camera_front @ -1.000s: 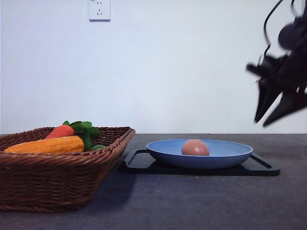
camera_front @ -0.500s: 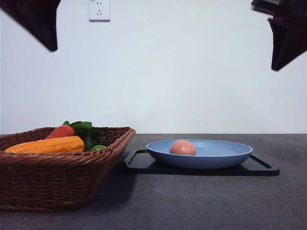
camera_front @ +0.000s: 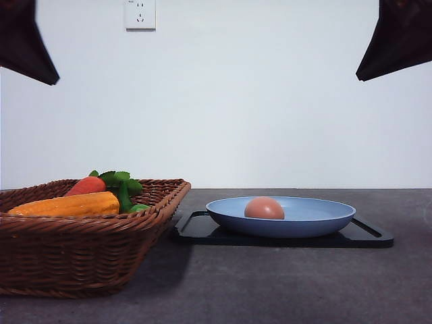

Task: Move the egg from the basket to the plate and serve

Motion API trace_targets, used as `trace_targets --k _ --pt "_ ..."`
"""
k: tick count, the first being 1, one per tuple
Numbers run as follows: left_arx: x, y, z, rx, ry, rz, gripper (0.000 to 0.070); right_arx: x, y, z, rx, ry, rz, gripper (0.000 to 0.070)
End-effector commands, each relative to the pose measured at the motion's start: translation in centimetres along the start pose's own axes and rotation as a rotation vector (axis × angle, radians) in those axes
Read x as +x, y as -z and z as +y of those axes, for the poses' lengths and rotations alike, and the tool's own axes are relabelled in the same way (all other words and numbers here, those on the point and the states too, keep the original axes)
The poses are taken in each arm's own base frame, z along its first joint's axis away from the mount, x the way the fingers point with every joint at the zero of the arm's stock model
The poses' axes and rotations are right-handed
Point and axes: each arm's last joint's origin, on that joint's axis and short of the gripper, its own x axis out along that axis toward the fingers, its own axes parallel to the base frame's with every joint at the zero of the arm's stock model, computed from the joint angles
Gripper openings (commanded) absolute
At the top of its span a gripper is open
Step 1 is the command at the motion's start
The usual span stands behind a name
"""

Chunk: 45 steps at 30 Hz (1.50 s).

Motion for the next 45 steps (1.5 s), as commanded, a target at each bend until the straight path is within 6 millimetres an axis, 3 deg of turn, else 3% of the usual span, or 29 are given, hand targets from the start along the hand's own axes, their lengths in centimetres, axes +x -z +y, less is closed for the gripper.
trace_targets --k 1,6,11,26,29,37,41,45 --pt "-0.7 0.5 -0.1 -0.031 0.017 -0.058 0.0000 -0.1 1.2 0.2 -0.020 0.007 -0.016 0.0000" --pt "-2.9 2.3 -0.1 -0.082 0.050 -0.160 0.0000 -0.6 3.3 0.4 -0.023 0.004 -0.081 0.0000" --pt "-4.3 2.4 0.0 -0.106 0.065 -0.210 0.0000 -0.8 3.2 0.4 -0.022 0.001 -0.101 0.0000" --pt "-4.3 2.4 0.0 -0.106 0.065 -0.211 0.0000 -0.8 3.1 0.4 -0.020 -0.002 -0.120 0.0000" --pt "-5.2 2.4 0.1 -0.106 0.060 -0.247 0.0000 -0.8 3.1 0.4 -0.019 -0.002 -0.120 0.0000" --pt "-9.0 3.1 1.8 -0.024 -0.139 -0.441 0.0000 -0.8 3.1 0.4 -0.019 -0.002 -0.120 0.0000" --pt "-8.8 4.4 2.7 0.007 -0.284 -0.435 0.0000 -0.8 3.1 0.4 -0.019 -0.002 -0.120 0.0000" --pt "-7.4 6.5 3.7 -0.010 -0.388 -0.402 0.0000 -0.8 3.1 0.4 -0.020 -0.002 -0.120 0.0000"
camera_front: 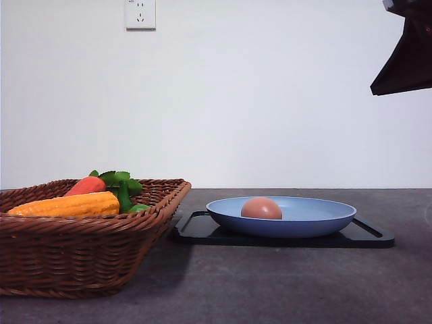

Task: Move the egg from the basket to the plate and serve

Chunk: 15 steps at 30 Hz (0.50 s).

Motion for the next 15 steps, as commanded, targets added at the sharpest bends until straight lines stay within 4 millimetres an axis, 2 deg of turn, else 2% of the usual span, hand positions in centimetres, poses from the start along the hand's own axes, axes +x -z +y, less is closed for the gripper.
trace_targets --k 1,7,15 --pt "0.3 0.9 0.2 0.022 -0.031 -0.003 0.0000 0.0 -0.2 0.1 -0.006 -0.006 -0.010 0.0000" --pt "1.4 5.2 0.5 0.016 -0.085 0.057 0.0000 0.0 -0.2 0.1 -0.006 -0.006 -0.010 0.0000" --pt "1.9 8.0 0.4 0.015 -0.084 0.120 0.0000 0.0 -0.2 0.1 -0.005 -0.006 -0.010 0.0000"
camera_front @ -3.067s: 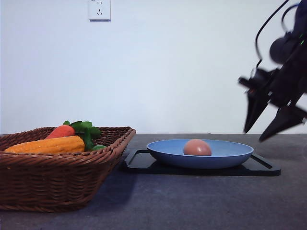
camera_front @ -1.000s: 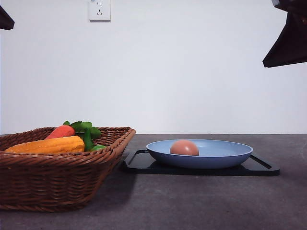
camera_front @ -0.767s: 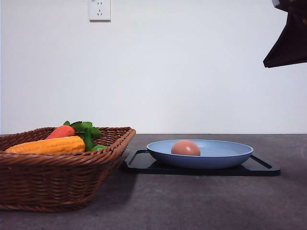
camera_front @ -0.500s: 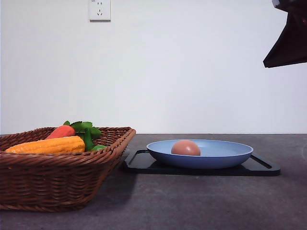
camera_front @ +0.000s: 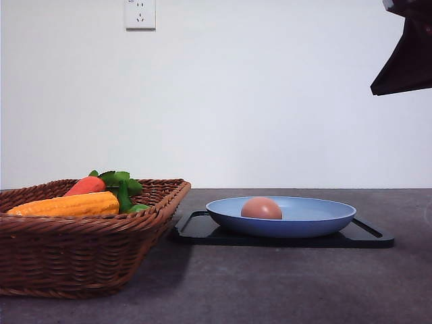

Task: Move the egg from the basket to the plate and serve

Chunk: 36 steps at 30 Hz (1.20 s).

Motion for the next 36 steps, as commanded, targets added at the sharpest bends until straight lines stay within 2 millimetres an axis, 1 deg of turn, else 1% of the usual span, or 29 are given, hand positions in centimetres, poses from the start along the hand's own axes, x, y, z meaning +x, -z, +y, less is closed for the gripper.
trace_targets --k 1,5,9,30,32,35,36 --pt "0.2 0.5 0.0 0.016 -0.004 0.007 0.0000 0.0 -0.2 0.1 -0.006 -0.006 -0.010 0.0000" --pt "0.7 1.9 -0.1 0.017 -0.002 0.050 0.0000 0.0 -0.2 0.1 -0.006 -0.006 -0.010 0.0000" --pt "0.8 1.7 -0.1 0.016 -0.001 -0.005 0.0000 0.0 -0.2 0.1 -0.005 -0.006 -0.010 0.0000" --pt "0.8 1.7 -0.1 0.016 -0.001 -0.005 0.0000 0.0 -0.2 0.1 -0.006 -0.005 -0.009 0.0000" --pt "0.8 1.7 -0.1 0.016 -0.001 -0.005 0.0000 -0.5 -0.2 0.0 -0.010 -0.002 -0.022 0.0000" --pt "0.8 1.7 -0.1 0.016 -0.001 -0.005 0.0000 -2.3 -1.0 -0.7 -0.097 0.098 -0.127 0.0000" --pt "0.8 1.7 -0.1 0.016 -0.001 -0.004 0.0000 -3.2 -1.4 -1.0 -0.111 0.128 -0.177 0.0000"
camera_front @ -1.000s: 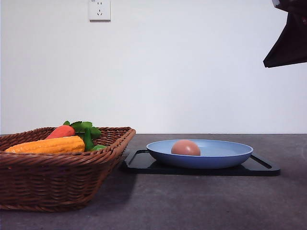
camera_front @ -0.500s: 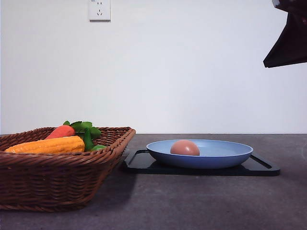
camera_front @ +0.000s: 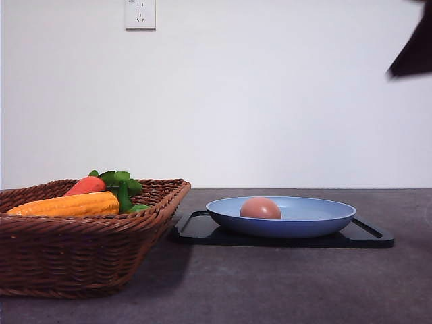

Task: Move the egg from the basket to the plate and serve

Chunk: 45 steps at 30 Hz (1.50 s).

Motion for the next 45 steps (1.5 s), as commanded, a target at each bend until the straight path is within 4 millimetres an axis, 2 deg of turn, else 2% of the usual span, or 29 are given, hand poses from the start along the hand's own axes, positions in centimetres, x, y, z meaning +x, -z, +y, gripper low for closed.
trace_targets --k 1,6,11,19,34,37,45 --pt "0.3 0.7 0.0 0.013 -0.001 0.010 0.0000 -1.2 -0.9 -0.6 -0.067 0.042 -0.090 0.0000" --pt "0.3 0.7 0.0 0.013 -0.001 0.011 0.0000 -4.2 -1.8 -2.6 -0.037 0.209 -0.262 0.0000" --pt "0.3 0.7 0.0 0.013 -0.001 0.011 0.0000 -5.3 -1.1 -4.0 -0.029 0.343 -0.310 0.0000" --pt "0.3 0.7 0.0 0.013 -0.001 0.011 0.0000 -3.9 2.8 -4.9 0.008 0.228 -0.219 0.0000" --pt "0.3 0.7 0.0 0.013 -0.001 0.011 0.0000 -2.1 9.2 -5.3 0.158 0.215 -0.114 0.0000" --pt "0.3 0.7 0.0 0.013 -0.001 0.010 0.0000 -2.1 9.9 -5.3 0.179 0.223 -0.039 0.0000" --pt "0.3 0.7 0.0 0.013 -0.001 0.011 0.0000 -2.1 9.7 -5.3 0.174 0.230 -0.059 0.0000"
